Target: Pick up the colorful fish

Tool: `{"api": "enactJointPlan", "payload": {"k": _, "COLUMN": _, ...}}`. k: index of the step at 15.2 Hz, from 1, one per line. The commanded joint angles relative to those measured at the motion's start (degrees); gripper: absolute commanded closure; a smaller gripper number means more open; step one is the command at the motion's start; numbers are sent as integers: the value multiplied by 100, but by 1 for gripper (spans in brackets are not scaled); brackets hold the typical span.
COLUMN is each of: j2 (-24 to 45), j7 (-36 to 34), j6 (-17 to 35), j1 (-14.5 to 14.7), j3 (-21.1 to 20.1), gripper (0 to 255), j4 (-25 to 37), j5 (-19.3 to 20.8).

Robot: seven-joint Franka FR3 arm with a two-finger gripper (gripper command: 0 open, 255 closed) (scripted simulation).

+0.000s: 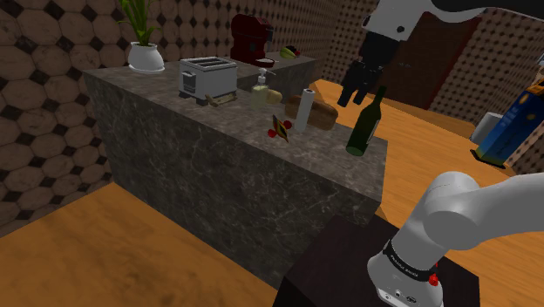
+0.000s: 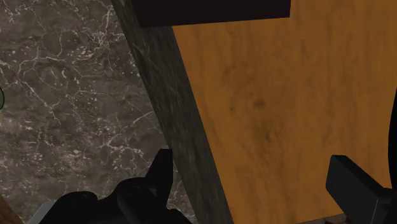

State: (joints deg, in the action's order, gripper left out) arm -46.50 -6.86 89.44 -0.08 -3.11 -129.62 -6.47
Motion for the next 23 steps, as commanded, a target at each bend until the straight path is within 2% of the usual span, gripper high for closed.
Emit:
{"api": "enactJointPlan", "payload": {"k": 1, "j2": 0, "j7": 0, "j6": 0, "j1": 0, "j3": 0, "gripper": 0, "j4": 0, "j5": 0}}
{"api": "enactJointPlan", "payload": {"k": 12, "j2": 1993, "j7": 871, "j6": 882, "j1": -250, "j3": 943, "gripper": 0, "j4": 669, "j5": -7}}
{"api": "enactJointPlan", "payload": {"k": 23, "j2": 4371, "j7": 1819, "j6": 1151, "j1": -474, "j3": 1710, "gripper": 0, "j4": 2164, "j5": -604}}
